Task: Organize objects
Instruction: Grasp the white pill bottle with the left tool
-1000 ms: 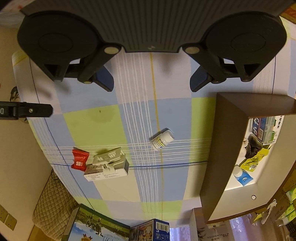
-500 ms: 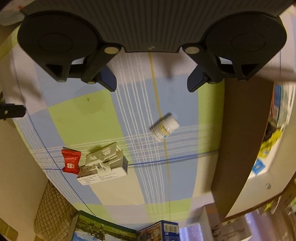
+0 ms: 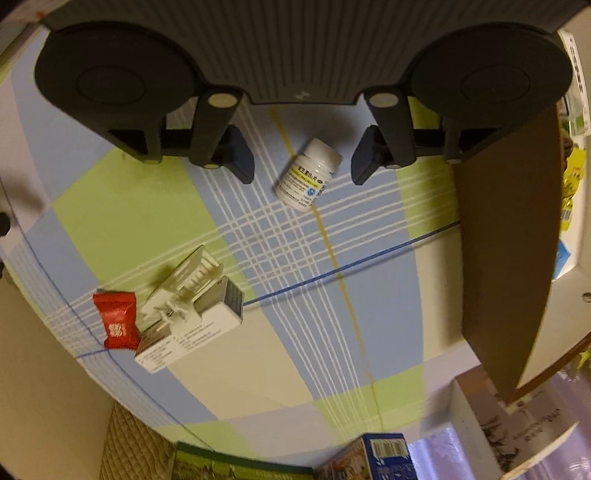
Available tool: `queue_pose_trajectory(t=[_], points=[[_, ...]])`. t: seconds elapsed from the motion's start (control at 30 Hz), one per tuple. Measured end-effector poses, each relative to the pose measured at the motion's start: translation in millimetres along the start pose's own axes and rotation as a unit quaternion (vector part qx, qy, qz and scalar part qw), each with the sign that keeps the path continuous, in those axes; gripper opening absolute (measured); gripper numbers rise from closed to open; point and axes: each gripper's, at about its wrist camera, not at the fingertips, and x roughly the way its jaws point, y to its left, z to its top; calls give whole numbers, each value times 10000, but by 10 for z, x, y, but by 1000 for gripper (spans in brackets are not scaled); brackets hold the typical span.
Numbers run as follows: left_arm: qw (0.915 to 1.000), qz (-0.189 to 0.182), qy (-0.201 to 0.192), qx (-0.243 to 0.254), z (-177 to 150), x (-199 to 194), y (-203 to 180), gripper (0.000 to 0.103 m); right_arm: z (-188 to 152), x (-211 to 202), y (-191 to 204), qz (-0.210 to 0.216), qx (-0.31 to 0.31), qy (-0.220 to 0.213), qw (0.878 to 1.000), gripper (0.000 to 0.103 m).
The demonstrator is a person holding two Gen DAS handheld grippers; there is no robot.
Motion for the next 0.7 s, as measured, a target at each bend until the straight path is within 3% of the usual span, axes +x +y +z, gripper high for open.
queue_pose_trajectory(t=[0.2,0.33,0.53,0.7], points=[[9999,-63,136,37,43,156,23,38,68,56,3,2,-9,-59,10000,66],[9997,-126,176,-101,48,195,16,23,128,117,84,57,-206,-171,9996,66],[9974,-132,223,-676,64,195,67,22,281,290,267,171,-632,-397,9971,66],[9906,-168,261,-1333,75,198,133,22,481,506,431,141,-975,-634,9931,61]])
